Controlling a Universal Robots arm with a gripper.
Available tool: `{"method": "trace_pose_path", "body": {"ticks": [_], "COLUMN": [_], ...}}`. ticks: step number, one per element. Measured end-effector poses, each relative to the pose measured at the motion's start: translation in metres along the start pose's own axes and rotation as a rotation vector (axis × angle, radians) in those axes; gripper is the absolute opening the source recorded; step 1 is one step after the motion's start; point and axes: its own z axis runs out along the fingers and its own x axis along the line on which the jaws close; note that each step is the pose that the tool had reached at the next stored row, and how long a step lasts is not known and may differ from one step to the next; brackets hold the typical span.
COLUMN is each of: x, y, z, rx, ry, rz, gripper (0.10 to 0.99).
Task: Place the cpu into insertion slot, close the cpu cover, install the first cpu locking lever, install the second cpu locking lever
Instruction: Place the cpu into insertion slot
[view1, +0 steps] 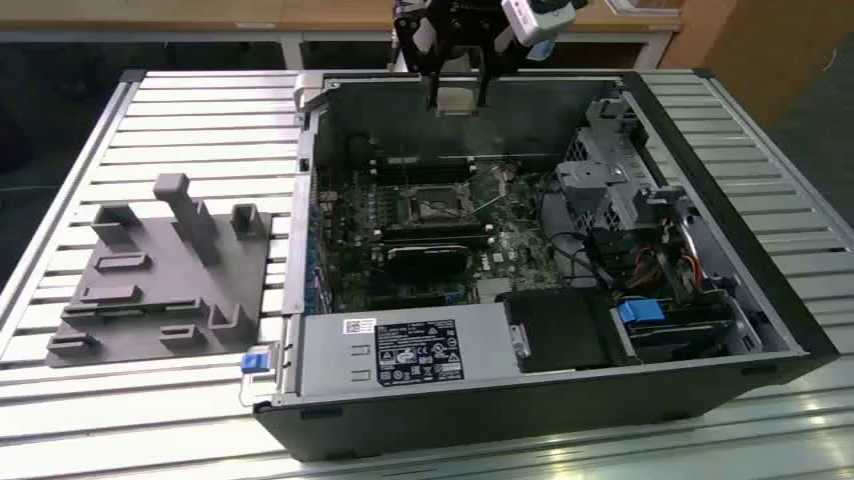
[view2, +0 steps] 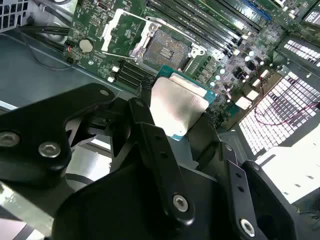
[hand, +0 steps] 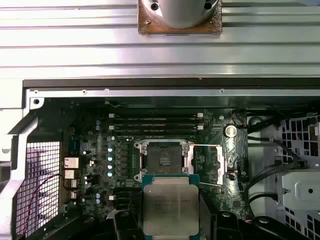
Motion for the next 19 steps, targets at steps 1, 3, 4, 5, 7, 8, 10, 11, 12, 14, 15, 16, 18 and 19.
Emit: {"method": "trace_pose_path", "body": {"ticks": [1, 3, 4, 5, 7, 8, 10, 11, 12, 14, 15, 16, 18, 19], "x": [0.0, 0.0, 0.0, 0.0, 0.0, 0.0, 0.0, 0.0, 0.0, 0.0, 0.0, 0.0, 0.0, 0.0], "y": [0.0, 0.0, 0.0, 0.0, 0.0, 0.0, 0.0, 0.0, 0.0, 0.0, 0.0, 0.0, 0.0, 0.0], "z": [0.0, 0.0, 0.0, 0.0, 0.0, 0.0, 0.0002, 0.0002, 0.0003, 0.0004, 0.0004, 0.0005, 0.0006, 0.0007], "rx": [0.0, 0.0, 0.0, 0.0, 0.0, 0.0, 0.0, 0.0, 0.0, 0.0, 0.0, -0.001, -0.001, -0.001], "ry": [0.0, 0.0, 0.0, 0.0, -0.0001, -0.0004, -0.001, -0.0012, -0.0016, -0.0022, -0.0025, -0.0029, -0.004, -0.0046], "rz": [0.0, 0.0, 0.0, 0.0, 0.002, 0.005, 0.012, 0.015, 0.018, 0.025, 0.029, 0.033, 0.044, 0.051], "gripper": [0.537, 0.537, 0.537, 0.537, 0.537, 0.537, 0.537, 0.537, 0.537, 0.537, 0.537, 0.537, 0.537, 0.537]}}
